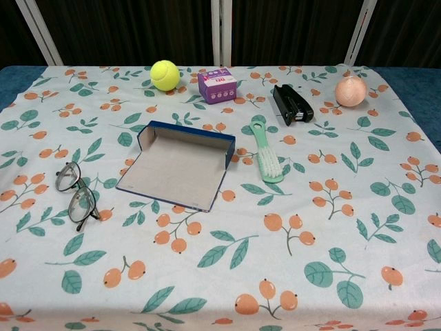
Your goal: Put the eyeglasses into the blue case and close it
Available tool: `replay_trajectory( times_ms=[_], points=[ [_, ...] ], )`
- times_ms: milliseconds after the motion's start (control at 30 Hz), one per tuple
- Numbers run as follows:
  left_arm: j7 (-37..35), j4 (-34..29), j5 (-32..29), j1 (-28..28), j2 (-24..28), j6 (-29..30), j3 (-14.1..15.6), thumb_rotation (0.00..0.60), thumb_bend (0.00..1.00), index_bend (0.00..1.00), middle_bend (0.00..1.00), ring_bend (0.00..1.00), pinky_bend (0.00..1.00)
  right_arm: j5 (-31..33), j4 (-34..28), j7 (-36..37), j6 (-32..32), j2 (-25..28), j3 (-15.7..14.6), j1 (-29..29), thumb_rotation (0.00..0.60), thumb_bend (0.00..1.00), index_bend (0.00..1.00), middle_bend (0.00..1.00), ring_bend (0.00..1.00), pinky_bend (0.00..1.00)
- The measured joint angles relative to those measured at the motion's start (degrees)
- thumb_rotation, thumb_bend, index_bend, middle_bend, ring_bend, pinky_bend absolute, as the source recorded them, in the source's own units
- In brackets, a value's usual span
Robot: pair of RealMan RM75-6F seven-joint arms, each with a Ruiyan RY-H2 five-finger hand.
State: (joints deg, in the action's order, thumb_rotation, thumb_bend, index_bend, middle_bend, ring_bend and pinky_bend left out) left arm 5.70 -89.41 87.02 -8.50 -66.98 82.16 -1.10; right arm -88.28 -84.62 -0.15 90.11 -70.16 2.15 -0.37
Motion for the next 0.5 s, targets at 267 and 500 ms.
replay_trajectory(
  times_ms=[267, 500],
  points=[
    [-1.2, -0.4, 1.6, -0.4, 1.2, 0.2, 0.4, 0.486, 0.07, 0.07, 0.06, 0.06, 0.18, 0.0, -1.3, -1.4, 0.7, 0.1, 0.2, -0.3, 0.600, 0.24, 0.00, 0.00, 0.00, 0.00],
    [-2.4, -1.0, 5.9, -2.7, 0.4, -0.9, 1.0, 0.600, 0.12, 0.07, 0.06, 0.06, 0.18, 0.5, -2.8, -2.7, 0.2, 0.8, 0.9, 0.0, 0.600, 0.24, 0.00, 0.00, 0.00, 0.00]
  ],
)
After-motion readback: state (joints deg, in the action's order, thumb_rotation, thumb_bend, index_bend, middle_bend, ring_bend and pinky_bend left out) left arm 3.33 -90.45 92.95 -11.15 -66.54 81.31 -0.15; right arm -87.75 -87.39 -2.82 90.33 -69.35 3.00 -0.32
